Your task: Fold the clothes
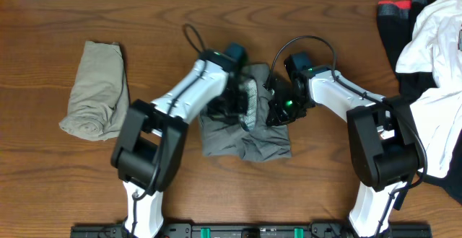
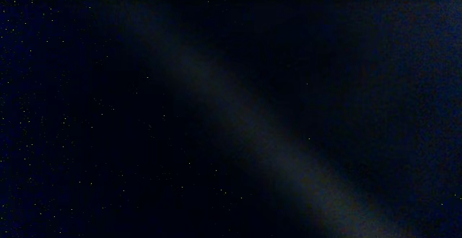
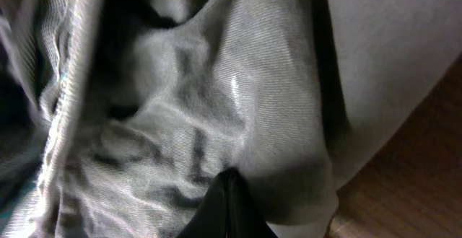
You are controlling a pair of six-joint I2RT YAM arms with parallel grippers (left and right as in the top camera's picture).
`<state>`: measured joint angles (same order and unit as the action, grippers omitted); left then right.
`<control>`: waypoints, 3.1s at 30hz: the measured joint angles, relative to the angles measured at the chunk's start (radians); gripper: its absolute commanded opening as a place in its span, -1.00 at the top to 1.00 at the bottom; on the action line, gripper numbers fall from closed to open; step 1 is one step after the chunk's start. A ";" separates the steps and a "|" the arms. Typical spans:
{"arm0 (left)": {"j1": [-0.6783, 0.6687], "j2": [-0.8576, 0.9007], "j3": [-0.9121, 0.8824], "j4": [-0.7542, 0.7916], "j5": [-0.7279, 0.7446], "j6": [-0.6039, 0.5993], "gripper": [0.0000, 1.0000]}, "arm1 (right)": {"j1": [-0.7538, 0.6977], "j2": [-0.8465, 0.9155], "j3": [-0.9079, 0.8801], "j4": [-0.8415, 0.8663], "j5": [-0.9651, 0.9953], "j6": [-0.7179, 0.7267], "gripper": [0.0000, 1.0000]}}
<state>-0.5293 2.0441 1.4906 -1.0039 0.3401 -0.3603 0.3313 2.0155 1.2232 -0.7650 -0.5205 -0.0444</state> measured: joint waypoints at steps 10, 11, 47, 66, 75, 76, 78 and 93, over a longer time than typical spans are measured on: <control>-0.010 -0.011 -0.004 -0.009 -0.028 -0.068 0.88 | 0.000 0.000 0.000 0.000 0.000 0.000 0.98; -0.001 -0.024 -0.004 -0.011 -0.029 -0.070 0.88 | 0.000 0.000 0.000 0.000 0.000 0.000 0.97; -0.010 -0.267 -0.216 0.010 -0.030 -0.077 0.74 | 0.000 0.000 0.001 -0.001 0.001 0.000 0.98; 0.053 -0.122 -0.145 0.521 -0.103 0.056 0.88 | 0.000 0.000 0.001 -0.001 0.001 0.000 0.97; 0.095 -0.057 -0.146 0.642 -0.143 0.075 0.66 | 0.000 0.000 0.001 -0.001 0.001 0.000 0.97; 0.101 -0.058 -0.146 0.637 -0.142 0.076 0.52 | 0.000 0.000 0.001 -0.001 0.001 0.000 0.97; 0.113 -0.064 -0.146 0.608 -0.130 0.077 0.42 | 0.000 0.000 0.001 -0.001 0.001 0.000 0.98; 0.123 -0.370 -0.134 0.092 -0.064 0.065 0.59 | 0.000 0.000 0.001 -0.001 0.002 0.000 0.97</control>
<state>-0.4065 1.6745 1.3563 -0.9123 0.2756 -0.2955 0.3313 2.0159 1.2240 -0.7662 -0.5186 -0.0444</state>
